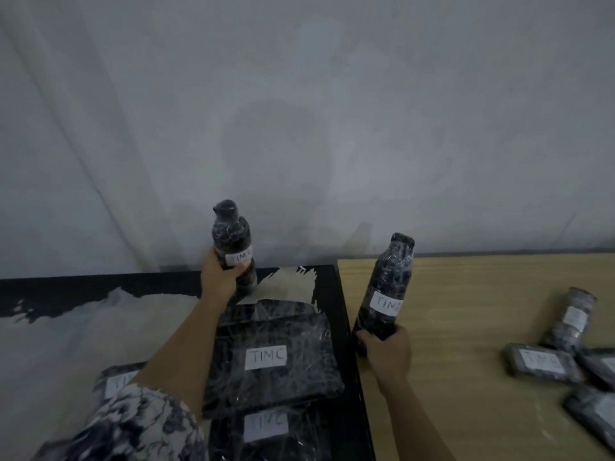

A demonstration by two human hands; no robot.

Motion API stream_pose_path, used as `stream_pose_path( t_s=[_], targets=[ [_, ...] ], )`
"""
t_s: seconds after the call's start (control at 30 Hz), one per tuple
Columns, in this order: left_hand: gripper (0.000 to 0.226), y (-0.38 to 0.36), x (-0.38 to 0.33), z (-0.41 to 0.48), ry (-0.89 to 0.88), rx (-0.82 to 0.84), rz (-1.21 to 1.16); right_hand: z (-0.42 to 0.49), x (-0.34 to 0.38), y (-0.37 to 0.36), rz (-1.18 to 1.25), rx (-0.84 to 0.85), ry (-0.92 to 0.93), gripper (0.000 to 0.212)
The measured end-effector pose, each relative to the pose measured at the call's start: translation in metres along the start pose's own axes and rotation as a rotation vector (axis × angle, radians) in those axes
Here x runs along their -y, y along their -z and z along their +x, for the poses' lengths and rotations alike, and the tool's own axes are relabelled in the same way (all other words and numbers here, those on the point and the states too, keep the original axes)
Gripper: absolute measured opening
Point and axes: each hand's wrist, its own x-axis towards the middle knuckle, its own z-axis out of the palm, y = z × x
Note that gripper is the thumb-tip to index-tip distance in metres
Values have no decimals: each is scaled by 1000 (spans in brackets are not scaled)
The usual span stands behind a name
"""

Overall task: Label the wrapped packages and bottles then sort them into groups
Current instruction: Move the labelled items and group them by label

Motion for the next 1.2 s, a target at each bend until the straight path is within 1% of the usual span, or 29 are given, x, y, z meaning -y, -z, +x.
stream_pose_path(
  t_s=[0.13, 0.3, 0.4, 0.47, 0.53, 0.63, 0.67, 0.7, 0.77, 0.8, 0.83, 0.9, 0.93, 0.97, 1.03, 1.1, 1.2],
  targets=[
    [61, 3, 18, 1, 103, 101, 65, -4, -1, -3, -23, -43, 16, 37],
    [70, 14, 16, 2, 208, 137, 111, -11, 3, -3, -68, -63, 69, 40],
    [89, 21, 10, -1, 257, 145, 128, -21, 15, -1, -76, -69, 116, 35],
    [102, 22, 1, -6, 250, 127, 119, -25, 21, 2, -94, -77, 162, 40],
    [99, 23, -12, -16, 184, 47, 122, -31, 30, 5, -112, -74, 196, 48],
    [84, 24, -35, -38, 47, -144, 180, -43, 47, 7, -117, -59, 250, 53],
    [78, 24, -45, -50, -7, -178, 181, -48, 53, 7, -123, -55, 269, 54],
    [72, 25, -54, -61, -66, -183, 166, -54, 59, 6, -124, -46, 297, 55],
    [58, 27, -72, -86, -163, -112, 114, -71, 69, 2, -116, -2, 347, 54],
    [54, 29, -80, -98, -164, -34, 73, -81, 72, 0, -117, 30, 366, 55],
    [55, 29, -86, -109, -137, 55, 25, -90, 74, -4, -131, 62, 382, 55],
    [67, 33, -93, -131, -48, 206, -33, -113, 75, -16, -178, 139, 417, 53],
    [71, 35, -94, -141, -30, 251, -41, -124, 75, -23, -197, 180, 436, 51],
    [70, 38, -93, -149, -33, 264, -52, -135, 74, -30, -217, 216, 457, 50],
    [62, 50, -90, -160, -47, 192, -50, -158, 75, -46, -253, 268, 515, 51],
    [63, 69, -85, -161, -35, 62, -27, -179, 76, -62, -278, 318, 551, 54],
    [65, 107, -75, -151, -18, -43, -22, -201, 75, -91, -271, 409, 599, 69]
  ],
)
